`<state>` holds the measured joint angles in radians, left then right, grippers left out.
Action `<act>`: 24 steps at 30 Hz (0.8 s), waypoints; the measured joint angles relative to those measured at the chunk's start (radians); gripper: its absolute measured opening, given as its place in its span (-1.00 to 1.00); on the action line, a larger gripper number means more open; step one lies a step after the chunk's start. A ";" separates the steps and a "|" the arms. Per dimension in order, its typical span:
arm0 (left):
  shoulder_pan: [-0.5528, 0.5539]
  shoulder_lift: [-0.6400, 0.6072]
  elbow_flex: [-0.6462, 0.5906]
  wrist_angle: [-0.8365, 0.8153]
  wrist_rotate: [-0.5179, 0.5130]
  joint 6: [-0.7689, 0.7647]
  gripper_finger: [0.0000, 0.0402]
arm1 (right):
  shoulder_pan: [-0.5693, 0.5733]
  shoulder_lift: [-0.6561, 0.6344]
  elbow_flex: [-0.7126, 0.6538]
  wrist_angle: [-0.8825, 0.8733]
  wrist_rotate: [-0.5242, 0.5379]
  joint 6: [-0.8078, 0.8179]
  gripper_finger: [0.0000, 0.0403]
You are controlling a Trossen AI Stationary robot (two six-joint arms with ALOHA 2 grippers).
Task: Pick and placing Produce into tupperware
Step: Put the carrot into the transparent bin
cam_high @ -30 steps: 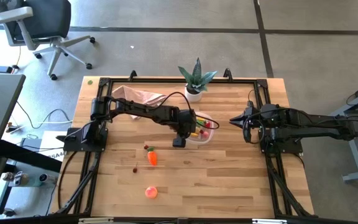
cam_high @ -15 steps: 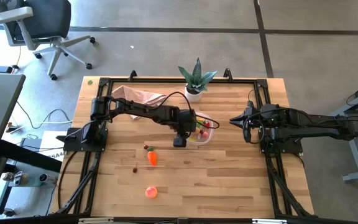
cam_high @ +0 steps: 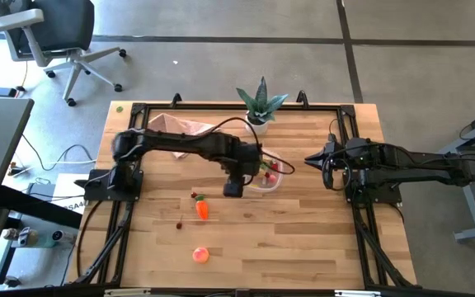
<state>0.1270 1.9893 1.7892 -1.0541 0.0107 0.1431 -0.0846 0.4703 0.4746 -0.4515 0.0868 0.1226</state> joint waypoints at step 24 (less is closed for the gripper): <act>-0.225 -0.560 -0.710 -0.011 -0.165 -0.387 -0.35 | 0.000 0.000 0.000 0.000 0.000 0.000 -0.82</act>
<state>-0.0984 1.4297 1.0792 -1.0653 -0.1540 -0.2440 -0.0849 0.4707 0.4744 -0.4515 0.0870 0.1226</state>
